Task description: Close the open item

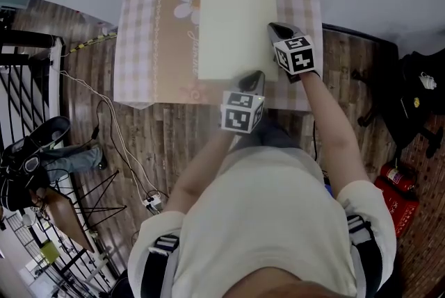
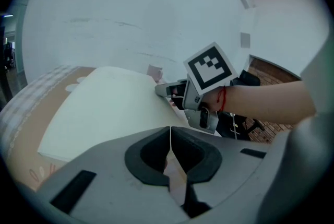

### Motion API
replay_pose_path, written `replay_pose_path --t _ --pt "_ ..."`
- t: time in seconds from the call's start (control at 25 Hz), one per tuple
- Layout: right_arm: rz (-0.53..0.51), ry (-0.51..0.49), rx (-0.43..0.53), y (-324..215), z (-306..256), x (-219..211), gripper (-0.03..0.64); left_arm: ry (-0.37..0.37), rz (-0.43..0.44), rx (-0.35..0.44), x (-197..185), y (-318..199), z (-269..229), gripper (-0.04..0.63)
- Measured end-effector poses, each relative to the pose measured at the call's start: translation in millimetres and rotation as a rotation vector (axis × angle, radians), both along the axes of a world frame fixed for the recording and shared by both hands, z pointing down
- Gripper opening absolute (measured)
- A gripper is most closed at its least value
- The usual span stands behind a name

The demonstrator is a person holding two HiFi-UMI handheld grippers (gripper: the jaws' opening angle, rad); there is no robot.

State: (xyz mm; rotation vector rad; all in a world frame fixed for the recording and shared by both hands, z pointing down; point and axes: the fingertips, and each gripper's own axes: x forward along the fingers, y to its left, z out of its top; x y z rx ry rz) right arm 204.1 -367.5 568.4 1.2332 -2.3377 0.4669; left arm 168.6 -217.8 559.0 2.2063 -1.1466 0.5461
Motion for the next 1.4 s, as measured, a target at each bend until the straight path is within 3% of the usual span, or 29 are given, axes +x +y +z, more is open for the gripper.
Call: replay_pose_path --t 0.2,0.4,1.04,1.4 --pt "-0.01 0.088 0.037 14.8 -4.8 -1.2 0.0 0.008 -0.064 0.019 -23.2 5.4 -9.2 0.009" --pt "-0.043 0.084 0.036 52.7 -6.6 -7.6 0.0 0.008 -0.145 0.029 -51.1 16.8 -12.3 0.008" --pt "-0.098 -0.108 0.114 184.8 -82.2 -27.4 0.0 0.019 -0.326 0.109 -110.6 85.1 -56.0 0.009" --pt "-0.144 -0.156 0.172 234.8 -120.8 -38.7 0.0 0.053 -0.4 0.148 -136.1 121.7 -76.4 0.008"
